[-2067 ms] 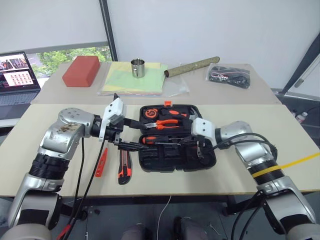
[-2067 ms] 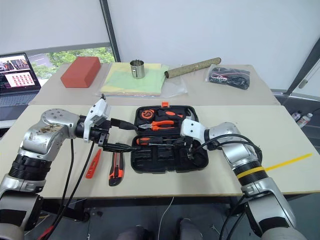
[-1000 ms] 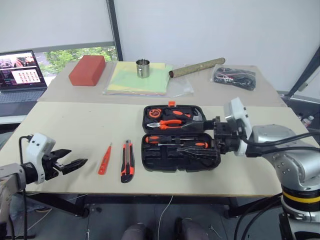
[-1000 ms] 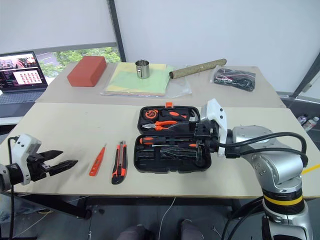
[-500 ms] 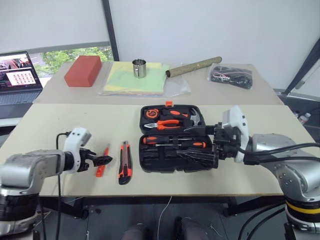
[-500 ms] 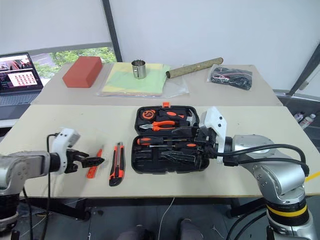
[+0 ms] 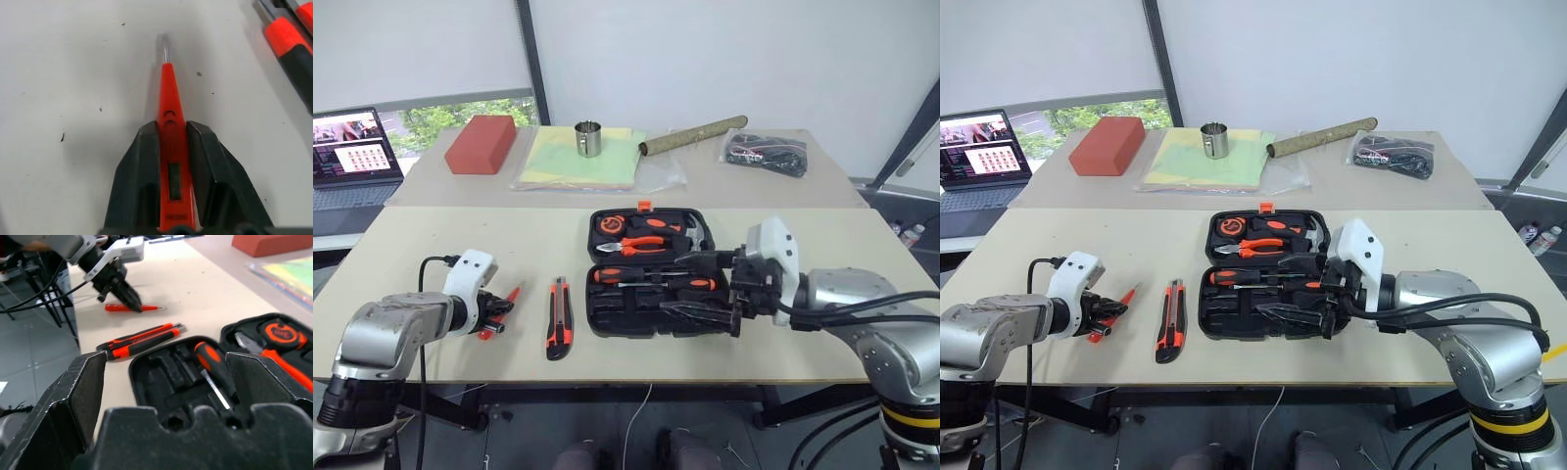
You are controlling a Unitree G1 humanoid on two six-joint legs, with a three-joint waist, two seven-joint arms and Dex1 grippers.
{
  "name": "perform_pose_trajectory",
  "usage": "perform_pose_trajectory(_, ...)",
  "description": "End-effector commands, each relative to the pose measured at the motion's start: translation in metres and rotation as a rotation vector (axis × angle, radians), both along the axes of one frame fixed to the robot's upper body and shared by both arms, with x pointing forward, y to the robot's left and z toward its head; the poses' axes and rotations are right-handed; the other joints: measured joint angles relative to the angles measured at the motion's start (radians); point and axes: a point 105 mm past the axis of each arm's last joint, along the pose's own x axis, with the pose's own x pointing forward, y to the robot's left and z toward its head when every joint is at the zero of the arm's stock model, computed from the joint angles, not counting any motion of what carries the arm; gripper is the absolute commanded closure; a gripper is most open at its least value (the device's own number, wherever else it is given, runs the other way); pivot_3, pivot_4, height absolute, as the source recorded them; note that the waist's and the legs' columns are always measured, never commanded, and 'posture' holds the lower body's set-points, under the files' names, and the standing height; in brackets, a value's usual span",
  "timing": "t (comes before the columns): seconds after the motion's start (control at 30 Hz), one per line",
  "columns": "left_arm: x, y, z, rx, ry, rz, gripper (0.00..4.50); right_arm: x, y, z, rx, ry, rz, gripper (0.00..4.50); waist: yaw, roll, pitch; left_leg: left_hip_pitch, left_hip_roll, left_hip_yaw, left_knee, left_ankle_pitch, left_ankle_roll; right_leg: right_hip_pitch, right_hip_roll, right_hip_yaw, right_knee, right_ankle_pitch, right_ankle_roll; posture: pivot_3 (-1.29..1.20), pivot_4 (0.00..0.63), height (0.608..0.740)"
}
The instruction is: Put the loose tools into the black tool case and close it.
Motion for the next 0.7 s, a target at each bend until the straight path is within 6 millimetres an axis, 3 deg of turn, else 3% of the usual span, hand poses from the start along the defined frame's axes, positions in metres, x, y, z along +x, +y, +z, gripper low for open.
perform_pose_trajectory(0.03, 0.013, 0.038, 0.004, 0.048, -0.070, 0.118, 4.12, -0.010, -0.003, 0.011, 0.009, -0.031, 0.035, 0.00, 0.001, 0.000, 0.000, 0.001, 0.001, 0.000, 0.000, 0.000, 0.000, 0.001, 0.000, 0.000, 0.000, 0.000, 0.000, 0.00, 0.150, 0.740)
perform_pose_trajectory(0.17, 0.038, 0.012, 0.064, -0.030, -0.303, -0.149, 4.12, -0.011, -0.011, 0.008, -0.020, -0.023, 0.015, 0.00, 0.003, -0.009, 0.005, -0.002, 0.004, -0.001, 0.000, 0.001, -0.007, -0.002, 0.001, -0.003, 0.000, -0.003, 0.005, 0.00, 0.150, 0.740)
perform_pose_trajectory(0.3, 0.028, -0.044, 0.097, -0.106, -0.304, -0.616, 4.12, -0.012, -0.019, 0.002, -0.062, -0.019, -0.020, 0.00, 0.013, -0.013, 0.004, -0.012, 0.003, -0.002, 0.002, 0.004, -0.005, -0.010, 0.000, -0.005, 0.000, 0.004, -0.006, 0.00, 0.150, 0.740)
perform_pose_trajectory(0.37, 0.021, -0.070, 0.103, -0.111, -0.258, -0.825, 4.12, -0.011, -0.024, -0.001, -0.081, -0.018, -0.049, 0.00, 0.015, -0.013, 0.004, -0.014, 0.002, -0.002, 0.002, 0.006, 0.001, -0.010, 0.000, -0.007, -0.001, 0.004, -0.006, 0.00, 0.150, 0.740)
perform_pose_trajectory(0.5, 0.022, -0.107, 0.101, -0.060, -0.171, -1.074, 4.12, -0.009, -0.032, -0.006, -0.102, -0.025, -0.105, 0.00, 0.013, -0.013, 0.004, -0.018, 0.000, -0.001, 0.002, 0.006, 0.004, -0.010, 0.004, -0.011, -0.002, 0.003, -0.003, 0.00, 0.150, 0.740)
perform_pose_trajectory(0.7, 0.026, -0.155, 0.087, 0.019, -0.078, -1.317, 4.12, -0.010, -0.038, -0.011, -0.111, -0.036, -0.177, 0.00, 0.010, -0.014, 0.005, -0.019, 0.000, 0.000, 0.003, 0.006, 0.005, -0.009, 0.009, -0.015, -0.003, 0.002, -0.001, 0.00, 0.150, 0.740)
